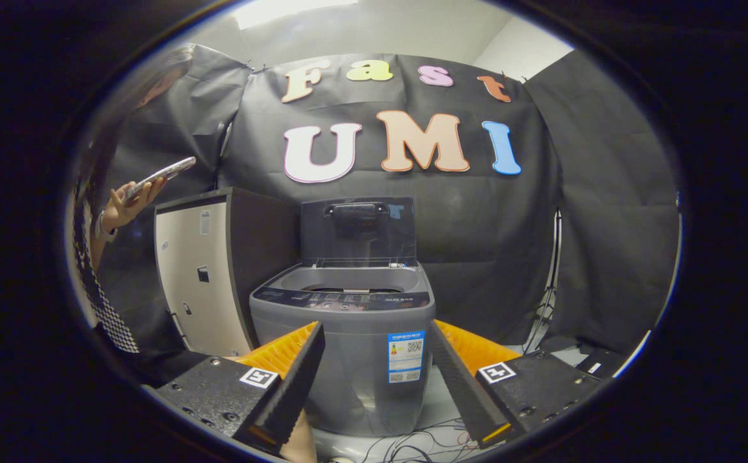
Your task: Put the clothes into the washing machine and then close the washing machine lid.
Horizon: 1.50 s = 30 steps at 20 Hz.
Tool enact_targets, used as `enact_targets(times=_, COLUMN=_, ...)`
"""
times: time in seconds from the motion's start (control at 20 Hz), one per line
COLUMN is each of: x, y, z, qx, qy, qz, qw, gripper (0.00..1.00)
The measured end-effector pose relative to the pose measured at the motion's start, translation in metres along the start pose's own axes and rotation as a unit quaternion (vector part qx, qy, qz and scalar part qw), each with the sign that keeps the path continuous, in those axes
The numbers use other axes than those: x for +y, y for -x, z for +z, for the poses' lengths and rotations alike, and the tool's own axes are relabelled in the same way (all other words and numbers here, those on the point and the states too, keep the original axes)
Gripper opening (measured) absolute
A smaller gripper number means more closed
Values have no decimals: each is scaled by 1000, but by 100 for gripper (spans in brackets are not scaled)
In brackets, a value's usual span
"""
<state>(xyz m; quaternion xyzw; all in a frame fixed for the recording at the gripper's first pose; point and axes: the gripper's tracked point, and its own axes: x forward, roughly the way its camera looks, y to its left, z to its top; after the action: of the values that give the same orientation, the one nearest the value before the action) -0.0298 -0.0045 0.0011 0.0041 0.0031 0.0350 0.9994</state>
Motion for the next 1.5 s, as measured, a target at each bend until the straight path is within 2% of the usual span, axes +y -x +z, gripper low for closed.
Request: enact_targets(times=1.5, x=-4, y=-2, z=-3, qx=-3, qy=0, qz=3, qw=1000, gripper=97)
